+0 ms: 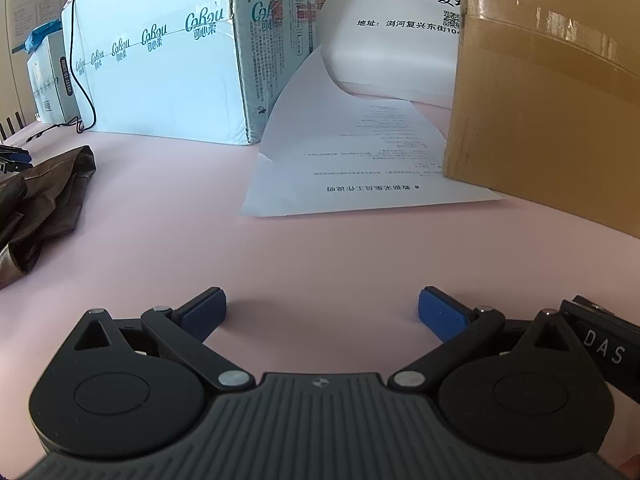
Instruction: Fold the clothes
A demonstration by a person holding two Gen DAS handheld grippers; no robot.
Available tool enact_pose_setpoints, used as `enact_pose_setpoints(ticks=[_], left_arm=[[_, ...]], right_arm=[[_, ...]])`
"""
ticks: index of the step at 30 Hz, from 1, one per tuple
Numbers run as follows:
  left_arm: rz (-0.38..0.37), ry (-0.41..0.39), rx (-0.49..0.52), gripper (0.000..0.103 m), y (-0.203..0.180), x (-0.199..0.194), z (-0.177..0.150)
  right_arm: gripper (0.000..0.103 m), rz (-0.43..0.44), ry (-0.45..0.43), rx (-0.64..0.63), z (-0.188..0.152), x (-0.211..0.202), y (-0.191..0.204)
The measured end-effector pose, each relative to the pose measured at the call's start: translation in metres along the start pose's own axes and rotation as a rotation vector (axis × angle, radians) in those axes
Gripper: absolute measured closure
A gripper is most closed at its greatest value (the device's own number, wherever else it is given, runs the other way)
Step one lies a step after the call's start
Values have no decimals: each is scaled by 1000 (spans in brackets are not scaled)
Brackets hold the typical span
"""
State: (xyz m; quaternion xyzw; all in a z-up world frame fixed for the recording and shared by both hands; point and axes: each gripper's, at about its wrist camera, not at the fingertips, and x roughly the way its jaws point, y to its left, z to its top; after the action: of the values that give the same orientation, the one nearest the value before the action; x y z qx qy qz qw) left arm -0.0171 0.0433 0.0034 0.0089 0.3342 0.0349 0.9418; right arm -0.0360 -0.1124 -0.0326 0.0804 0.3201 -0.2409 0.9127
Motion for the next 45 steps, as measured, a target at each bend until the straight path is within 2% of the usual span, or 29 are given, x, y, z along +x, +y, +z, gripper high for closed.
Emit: enact_pose_setpoints(ticks=[45], left_arm=[[-6, 2, -7, 0, 0, 0, 0]], right_arm=[[0, 2, 1, -3, 1, -1, -2]])
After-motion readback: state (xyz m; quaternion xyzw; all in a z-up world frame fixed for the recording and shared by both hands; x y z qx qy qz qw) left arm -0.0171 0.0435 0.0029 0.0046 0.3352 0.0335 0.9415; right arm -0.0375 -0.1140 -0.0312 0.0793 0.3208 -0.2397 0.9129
